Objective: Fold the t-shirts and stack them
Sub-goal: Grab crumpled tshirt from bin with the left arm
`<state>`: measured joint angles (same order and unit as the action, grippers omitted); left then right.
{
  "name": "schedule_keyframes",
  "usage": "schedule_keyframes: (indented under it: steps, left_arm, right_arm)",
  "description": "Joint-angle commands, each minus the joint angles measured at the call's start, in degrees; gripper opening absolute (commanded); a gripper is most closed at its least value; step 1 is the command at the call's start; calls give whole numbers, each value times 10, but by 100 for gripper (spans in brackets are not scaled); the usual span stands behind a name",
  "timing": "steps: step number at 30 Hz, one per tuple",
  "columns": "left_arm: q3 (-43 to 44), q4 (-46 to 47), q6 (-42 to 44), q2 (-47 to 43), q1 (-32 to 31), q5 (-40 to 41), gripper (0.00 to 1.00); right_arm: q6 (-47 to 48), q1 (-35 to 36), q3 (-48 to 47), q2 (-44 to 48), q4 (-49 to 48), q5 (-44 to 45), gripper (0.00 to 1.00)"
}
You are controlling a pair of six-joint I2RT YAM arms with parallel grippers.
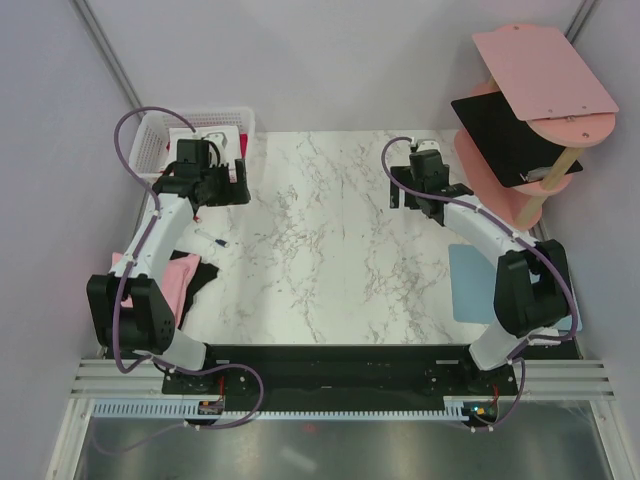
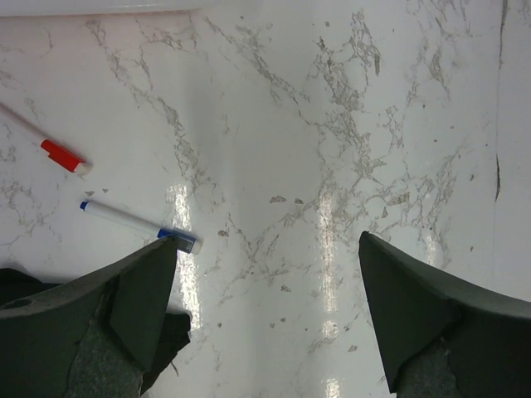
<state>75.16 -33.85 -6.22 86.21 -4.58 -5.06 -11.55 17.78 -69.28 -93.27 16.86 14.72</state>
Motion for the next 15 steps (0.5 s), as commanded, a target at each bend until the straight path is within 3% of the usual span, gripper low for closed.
schedule_keyframes:
  steps: [1,7,15]
  left_arm:
    - [39,12,-13,12,3,50,96]
    - [122,1,-32,69,3,108,94]
    - [287,-10,-16,219,10,188,93]
  right_arm:
    - [3,0,-31,-35,-17,0,98]
    - [3,0,-66,-69,-18,-3,98]
    - [2,-1,-62,-95,-23,-17,98]
